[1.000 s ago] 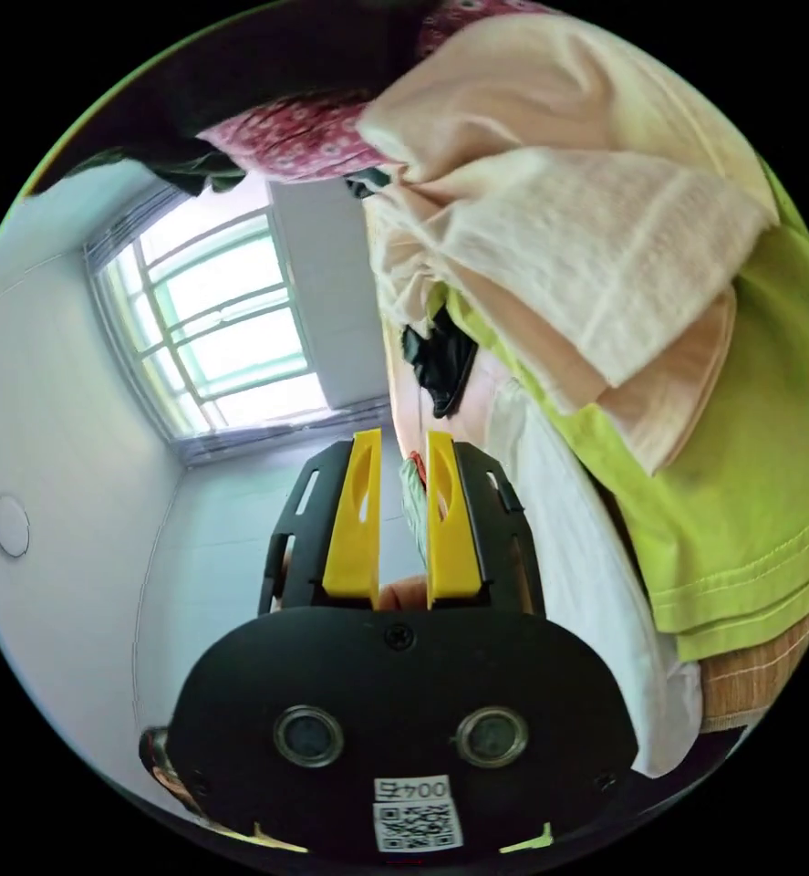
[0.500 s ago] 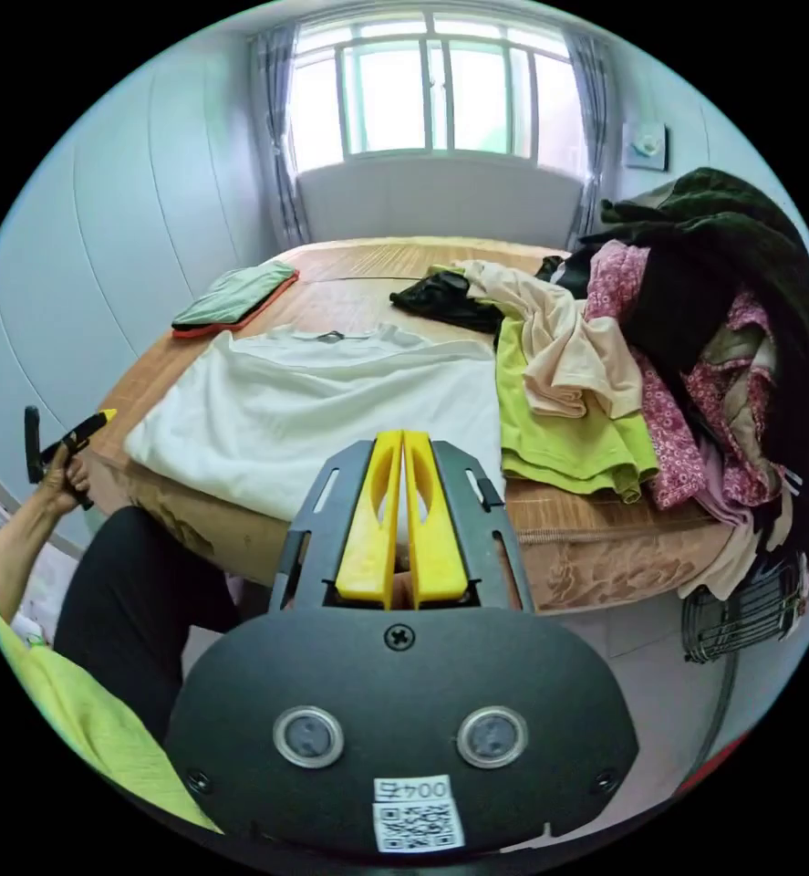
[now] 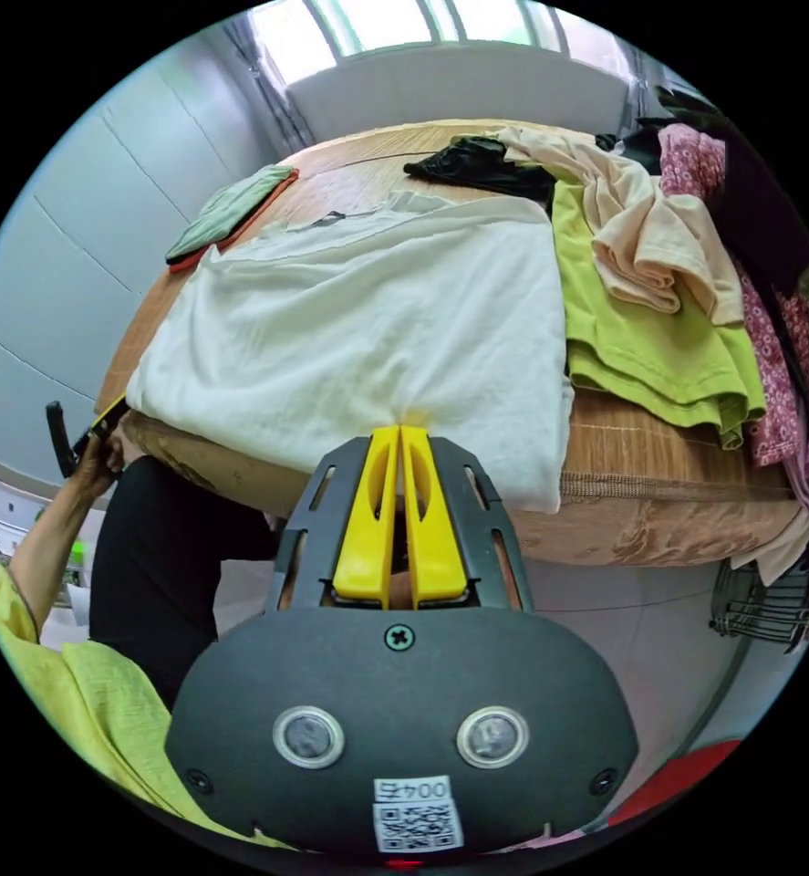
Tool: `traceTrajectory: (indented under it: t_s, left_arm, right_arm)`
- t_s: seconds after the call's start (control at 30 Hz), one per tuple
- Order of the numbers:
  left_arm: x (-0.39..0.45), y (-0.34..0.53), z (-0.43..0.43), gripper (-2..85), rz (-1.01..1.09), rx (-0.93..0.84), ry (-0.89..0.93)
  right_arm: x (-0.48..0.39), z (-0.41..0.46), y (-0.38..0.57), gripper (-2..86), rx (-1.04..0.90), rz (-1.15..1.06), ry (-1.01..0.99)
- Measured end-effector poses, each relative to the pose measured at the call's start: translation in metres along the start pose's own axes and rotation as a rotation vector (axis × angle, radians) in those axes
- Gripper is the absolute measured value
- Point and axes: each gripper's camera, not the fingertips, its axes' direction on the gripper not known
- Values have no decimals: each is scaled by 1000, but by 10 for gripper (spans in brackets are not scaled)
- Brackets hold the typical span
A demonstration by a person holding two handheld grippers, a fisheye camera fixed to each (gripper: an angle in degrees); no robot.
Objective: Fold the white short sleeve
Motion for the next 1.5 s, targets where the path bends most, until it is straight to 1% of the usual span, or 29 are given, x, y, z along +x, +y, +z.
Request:
traceTrajectory:
  t_s: [0.07, 0.17, 0.2, 0.33, 0.43, 0.53, 0.6, 0.73, 0.8, 0.93, 1.1, 1.17, 1.23, 1.27, 1.33, 1.4, 1.5]
  left_arm:
    - [2, -6, -4, 31, 10, -36, 15]
    - [5, -4, -30, 56, 99, 14, 37]
    - [5, -2, -36, 67, 142, 0, 63]
    - [20, 2, -30, 91, 318, -115, 26]
    - [38, -4, -18, 97, 405, -163, 14]
    - [53, -13, -11, 96, 465, -174, -11]
    - [55, -19, -11, 94, 470, -158, 11]
    - [61, -24, 1, 86, 547, -237, 12]
    - [57, -24, 2, 81, 544, -243, 16]
    - [45, -29, 1, 57, 466, -201, 76]
    - [45, -34, 7, 29, 474, -222, 76]
    - [41, -36, 5, 22, 459, -220, 82]
    - [30, -35, -8, 15, 454, -199, 76]
    - [25, -34, -13, 14, 448, -188, 83]
    - [4, -28, -26, 11, 427, -187, 103]
    - [-6, -19, -25, 10, 439, -226, 92]
    - [-13, -11, -20, 11, 405, -248, 88]
  right_arm:
    - [5, -13, 13, 43, 95, -27, -69]
    - [18, -49, 42, 77, 273, -2, -100]
    - [21, -53, 48, 82, 285, -3, -106]
    - [32, -51, 70, 106, 198, -71, 3]
    - [36, -44, 70, 122, 158, -102, 26]
    - [37, -37, 63, 125, 118, -139, 77]
    - [38, -33, 60, 127, 96, -158, 94]
    - [40, -34, 60, 150, 74, -205, 172]
    - [44, -38, 66, 154, 71, -215, 192]
    - [63, -32, 66, 146, 52, -185, 174]
    - [65, -23, 45, 127, 69, -217, 148]
    - [60, -20, 33, 69, 60, -238, 129]
    - [55, -27, 28, 35, 69, -249, 115]
    - [56, -38, 30, 26, 109, -239, 86]
    - [68, -48, 39, 21, 129, -212, 35]
    - [81, -42, 51, 22, 93, -191, -32]
    - [84, -23, 62, 41, 26, -161, -48]
